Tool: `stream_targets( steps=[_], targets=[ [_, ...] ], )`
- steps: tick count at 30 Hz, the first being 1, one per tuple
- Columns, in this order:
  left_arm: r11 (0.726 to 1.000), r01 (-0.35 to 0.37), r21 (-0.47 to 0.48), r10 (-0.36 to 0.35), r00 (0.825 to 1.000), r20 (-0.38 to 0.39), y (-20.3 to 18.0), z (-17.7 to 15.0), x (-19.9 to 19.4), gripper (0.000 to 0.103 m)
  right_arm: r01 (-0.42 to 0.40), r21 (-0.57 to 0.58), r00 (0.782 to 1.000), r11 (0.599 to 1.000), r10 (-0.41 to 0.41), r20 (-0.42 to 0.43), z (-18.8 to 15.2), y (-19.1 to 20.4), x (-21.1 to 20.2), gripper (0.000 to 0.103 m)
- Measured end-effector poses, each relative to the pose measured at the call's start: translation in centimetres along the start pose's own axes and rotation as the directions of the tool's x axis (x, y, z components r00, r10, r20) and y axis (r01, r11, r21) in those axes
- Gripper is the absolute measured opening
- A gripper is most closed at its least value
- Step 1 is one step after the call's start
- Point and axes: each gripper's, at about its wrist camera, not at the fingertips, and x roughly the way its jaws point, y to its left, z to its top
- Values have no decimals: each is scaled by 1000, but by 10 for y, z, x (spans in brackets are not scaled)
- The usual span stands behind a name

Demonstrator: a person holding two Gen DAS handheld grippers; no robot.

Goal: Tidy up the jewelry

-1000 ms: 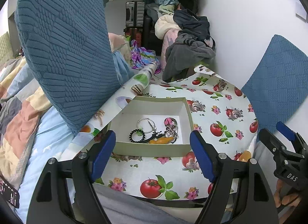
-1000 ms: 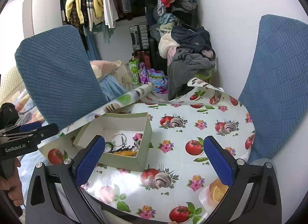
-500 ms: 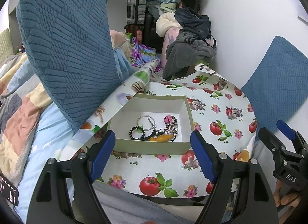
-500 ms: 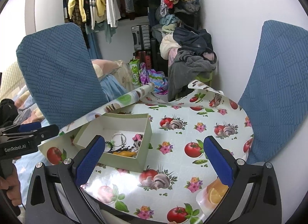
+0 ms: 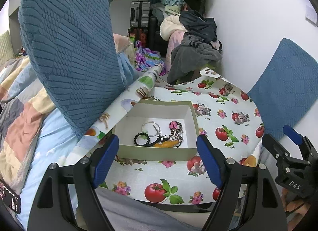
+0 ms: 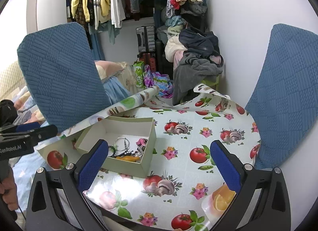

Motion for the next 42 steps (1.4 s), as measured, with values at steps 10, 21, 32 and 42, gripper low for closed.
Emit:
stream_targets(
  steps=[10, 21, 32, 42],
  targets=[
    [1000, -4, 1, 4, 1000, -7, 0, -1, 1, 84, 5, -3, 1000, 1000, -5, -1, 0, -1, -1, 103],
    [1000, -7, 4, 7, 1000, -14, 0, -2, 3, 85, 5, -1, 1000, 1000, -5, -5, -1, -4, -1, 103],
    [1000, -12, -8, 12, 1000, -15, 2, -5, 2, 85, 8, 4, 1000, 1000, -8, 0, -2, -13, 0, 103],
    [1000, -16, -5, 15, 1000, -17, 2, -4, 3, 85, 9, -10, 1000, 1000, -9, -14, -2, -7, 4, 103]
  ],
)
